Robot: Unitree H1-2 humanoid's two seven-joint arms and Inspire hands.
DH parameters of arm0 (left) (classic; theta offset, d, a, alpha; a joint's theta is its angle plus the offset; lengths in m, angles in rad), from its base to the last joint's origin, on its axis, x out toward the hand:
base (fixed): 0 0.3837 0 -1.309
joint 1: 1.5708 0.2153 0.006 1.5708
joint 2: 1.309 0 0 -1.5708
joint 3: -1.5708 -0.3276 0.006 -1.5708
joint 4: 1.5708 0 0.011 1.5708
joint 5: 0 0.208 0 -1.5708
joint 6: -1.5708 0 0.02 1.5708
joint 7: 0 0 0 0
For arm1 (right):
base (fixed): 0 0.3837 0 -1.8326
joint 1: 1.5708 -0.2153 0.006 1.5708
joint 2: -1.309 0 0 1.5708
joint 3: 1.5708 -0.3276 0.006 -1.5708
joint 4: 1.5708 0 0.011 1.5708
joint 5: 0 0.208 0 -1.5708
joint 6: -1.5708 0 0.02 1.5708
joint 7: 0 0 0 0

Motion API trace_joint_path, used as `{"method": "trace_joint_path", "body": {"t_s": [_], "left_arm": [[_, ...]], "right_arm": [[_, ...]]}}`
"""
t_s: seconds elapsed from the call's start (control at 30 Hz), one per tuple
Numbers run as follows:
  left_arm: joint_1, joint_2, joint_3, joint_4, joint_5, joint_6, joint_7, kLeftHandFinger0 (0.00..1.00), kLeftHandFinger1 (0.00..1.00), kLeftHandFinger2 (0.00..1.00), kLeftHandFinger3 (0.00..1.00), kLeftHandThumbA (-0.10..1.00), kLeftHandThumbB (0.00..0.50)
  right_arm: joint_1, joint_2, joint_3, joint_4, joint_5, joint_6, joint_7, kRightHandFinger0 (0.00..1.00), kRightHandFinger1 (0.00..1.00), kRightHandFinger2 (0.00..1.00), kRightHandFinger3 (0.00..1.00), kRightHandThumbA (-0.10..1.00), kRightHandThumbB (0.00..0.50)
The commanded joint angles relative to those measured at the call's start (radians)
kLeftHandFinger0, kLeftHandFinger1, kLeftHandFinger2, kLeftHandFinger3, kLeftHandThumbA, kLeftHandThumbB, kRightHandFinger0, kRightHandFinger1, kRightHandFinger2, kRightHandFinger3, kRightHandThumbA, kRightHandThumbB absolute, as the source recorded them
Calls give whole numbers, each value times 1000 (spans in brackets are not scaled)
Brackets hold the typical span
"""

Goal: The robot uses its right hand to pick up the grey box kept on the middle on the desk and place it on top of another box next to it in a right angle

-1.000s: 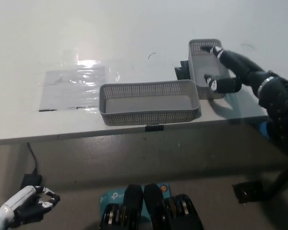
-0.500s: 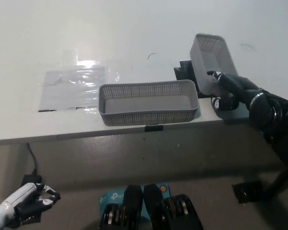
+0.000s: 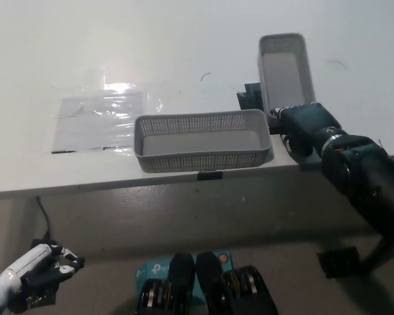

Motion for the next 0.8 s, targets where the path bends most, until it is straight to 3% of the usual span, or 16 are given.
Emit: {"method": "trace_joint_path", "body": {"t_s": [0.0, 0.03, 0.07, 0.17, 0.2, 0.23, 0.33, 0.37, 0.43, 0.53, 0.6, 0.63, 0.67, 0.7, 0.73, 0.77], "left_arm": [[-18, 43, 4, -47, 23, 31, -20, 171, 35, 148, 536, 593, 151], [-15, 46, 8, -48, 21, 39, -21, 170, 35, 146, 533, 584, 156], [-17, 45, 7, -45, 22, 49, -22, 165, 29, 135, 534, 573, 147], [-9, 43, 10, -34, 17, 29, -23, 174, 33, 142, 539, 579, 155], [-8, 40, 14, -29, 8, 35, -28, 178, 44, 158, 541, 572, 159], [-8, 39, 14, -27, 9, 31, -27, 176, 44, 164, 538, 569, 163], [-5, 35, 15, -31, 15, 39, -22, 188, 53, 172, 532, 568, 175], [-5, 35, 15, -32, 15, 40, -22, 191, 55, 171, 529, 567, 175], [-5, 37, 12, -38, 22, 48, -22, 170, 56, 190, 527, 569, 175], [-2, 35, 13, -33, 19, 37, -24, 152, 45, 181, 546, 571, 172], [-2, 35, 12, -33, 22, 34, -22, 152, 44, 171, 534, 569, 179], [-3, 34, 14, -31, 19, 40, -23, 149, 36, 153, 535, 571, 185], [0, 31, 15, -29, 17, 41, -22, 147, 31, 147, 536, 573, 186], [1, 31, 15, -28, 16, 39, -22, 154, 31, 147, 537, 571, 180], [1, 31, 16, -27, 15, 36, -22, 157, 31, 147, 537, 570, 179], [1, 35, 12, -36, 21, 44, -24, 177, 46, 157, 532, 572, 175]], "right_arm": [[7, -38, 71, -30, -194, -122, -148, 0, 179, 437, 116, 60, 0], [8, -32, 65, -19, -187, -143, -182, 0, 193, 452, 104, -68, 14], [11, -30, 46, -3, -171, -183, -244, 0, 188, 441, 92, -99, 24], [14, -26, 16, 2, -153, -212, -267, 0, 155, 414, 44, -100, 0], [18, -24, 6, 4, -144, -227, -272, 0, 151, 410, 33, -100, 23], [21, -21, -1, 8, -144, -238, -283, 0, 149, 415, 49, -100, 53], [29, -15, -25, 16, -138, -267, -306, 0, 174, 451, 107, -100, 207], [30, -14, -30, 18, -141, -271, -307, 0, 179, 454, 124, -100, 292], [42, -3, -66, 20, -117, -285, -318, 0, 185, 452, 137, -100, 356], [51, 0, -101, 12, -108, -309, -320, 0, 163, 437, 151, -100, 295], [58, 3, -122, 9, -109, -321, -334, 0, 130, 403, 120, -100, 314], [63, 5, -137, 3, -101, -320, -333, 0, 131, 407, 185, -100, 323], [64, 9, -145, 6, -101, -324, -331, 0, 114, 385, 136, -100, 310], [66, 10, -153, 5, -100, -325, -326, 0, 120, 392, 211, -100, 294], [69, 12, -164, 2, -97, -325, -320, 0, 97, 349, 175, -100, 293], [72, 6, -176, 0, -92, -334, -322, 0, 72, 326, 60, -100, 275]]}}
